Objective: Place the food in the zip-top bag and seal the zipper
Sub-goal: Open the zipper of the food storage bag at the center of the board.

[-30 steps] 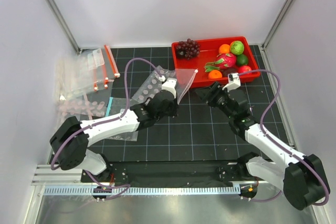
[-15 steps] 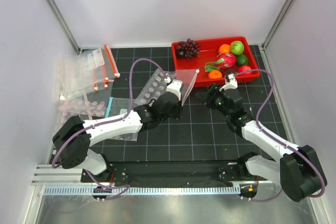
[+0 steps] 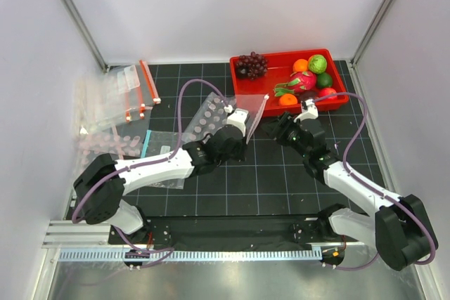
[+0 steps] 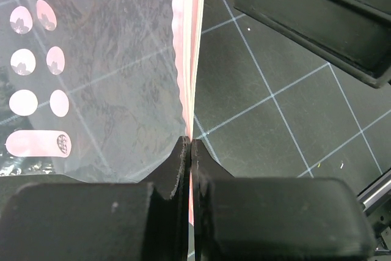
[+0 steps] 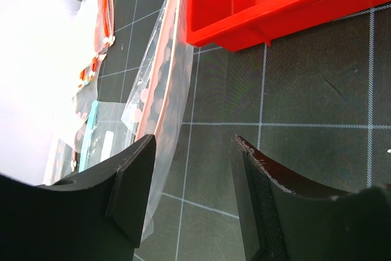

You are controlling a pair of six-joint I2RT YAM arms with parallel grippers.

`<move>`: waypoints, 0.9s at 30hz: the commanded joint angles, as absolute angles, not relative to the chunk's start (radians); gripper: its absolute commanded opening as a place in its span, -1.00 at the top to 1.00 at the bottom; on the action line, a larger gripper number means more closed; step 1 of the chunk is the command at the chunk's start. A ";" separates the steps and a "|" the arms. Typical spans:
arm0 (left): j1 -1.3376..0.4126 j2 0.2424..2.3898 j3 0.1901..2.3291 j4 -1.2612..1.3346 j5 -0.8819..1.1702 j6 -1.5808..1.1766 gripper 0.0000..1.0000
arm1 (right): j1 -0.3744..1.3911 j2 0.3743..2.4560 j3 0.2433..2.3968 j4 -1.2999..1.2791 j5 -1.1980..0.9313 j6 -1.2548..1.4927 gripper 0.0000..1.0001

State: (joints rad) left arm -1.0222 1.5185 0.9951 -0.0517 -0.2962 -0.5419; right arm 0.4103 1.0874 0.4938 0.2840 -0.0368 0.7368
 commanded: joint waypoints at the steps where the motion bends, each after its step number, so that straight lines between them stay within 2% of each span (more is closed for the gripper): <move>1: -1.037 1.525 1.037 -0.005 -0.307 -0.529 0.95 | 0.411 1.095 0.522 0.350 -0.038 0.726 -0.16; 27: -1.086 1.559 1.063 -0.006 -0.324 -0.502 0.95 | 0.413 1.152 0.532 0.364 -0.051 0.729 -0.09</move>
